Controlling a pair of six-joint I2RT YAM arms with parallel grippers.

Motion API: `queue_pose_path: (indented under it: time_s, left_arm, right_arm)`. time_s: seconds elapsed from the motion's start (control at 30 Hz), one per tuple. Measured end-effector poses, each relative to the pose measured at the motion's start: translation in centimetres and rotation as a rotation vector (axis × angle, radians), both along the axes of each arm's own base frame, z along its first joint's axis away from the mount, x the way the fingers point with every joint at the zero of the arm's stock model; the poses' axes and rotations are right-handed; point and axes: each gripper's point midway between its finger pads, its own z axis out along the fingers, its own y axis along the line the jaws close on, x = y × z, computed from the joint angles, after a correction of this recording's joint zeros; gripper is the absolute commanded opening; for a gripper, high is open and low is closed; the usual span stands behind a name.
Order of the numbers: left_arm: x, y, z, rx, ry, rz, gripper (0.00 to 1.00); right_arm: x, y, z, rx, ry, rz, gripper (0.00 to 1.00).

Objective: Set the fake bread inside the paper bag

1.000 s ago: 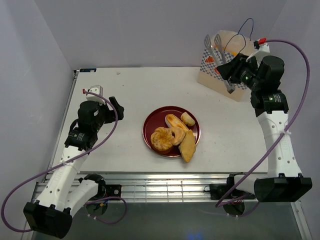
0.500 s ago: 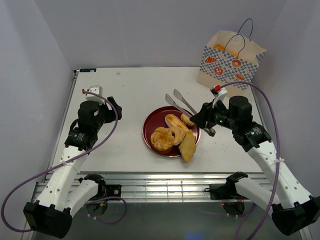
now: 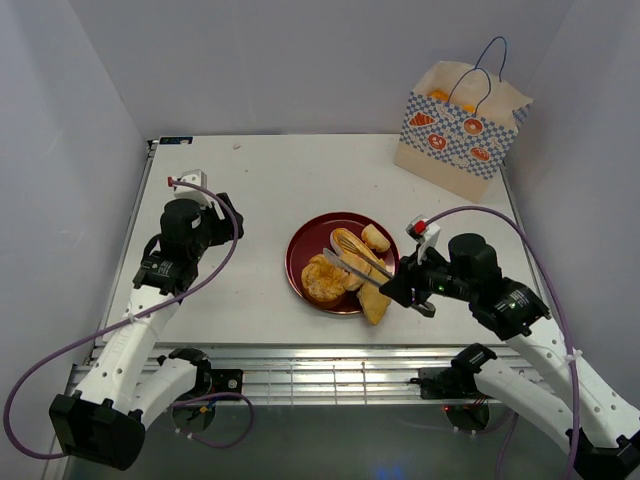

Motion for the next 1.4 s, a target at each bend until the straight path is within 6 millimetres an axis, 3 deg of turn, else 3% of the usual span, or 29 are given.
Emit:
queue_pose_path:
  time_s: [0.03, 0.07, 0.43, 0.7, 1.27, 1.4]
  left_arm:
    - [0.0, -0.1, -0.1, 0.001, 0.005, -0.008, 0.87]
    - [0.0, -0.2, -0.2, 0.005, 0.007, -0.013, 0.97]
    - [0.1, 0.1, -0.2, 0.010, 0.007, 0.000, 0.98]
    - [0.1, 0.2, -0.2, 0.012, 0.007, 0.006, 0.98]
    - [0.0, 0.0, -0.2, 0.006, 0.008, 0.000, 0.98]
    - [0.0, -0.1, -0.2, 0.004, 0.008, -0.005, 0.98]
  right_arm:
    - [-0.2, 0.1, -0.1, -0.003, 0.000, 0.014, 0.49]
    - [-0.5, 0.3, -0.3, -0.011, 0.004, 0.032, 0.49]
    - [-4.3, 2.6, -1.7, -0.080, 0.012, 0.222, 0.50]
    - [-5.8, 3.6, -4.0, -0.197, 0.020, 0.254, 0.49]
    - [-4.7, 3.7, -6.3, -0.349, -0.019, 0.161, 0.51]
    - [-4.2, 3.6, -6.0, -0.358, -0.037, 0.132, 0.51]
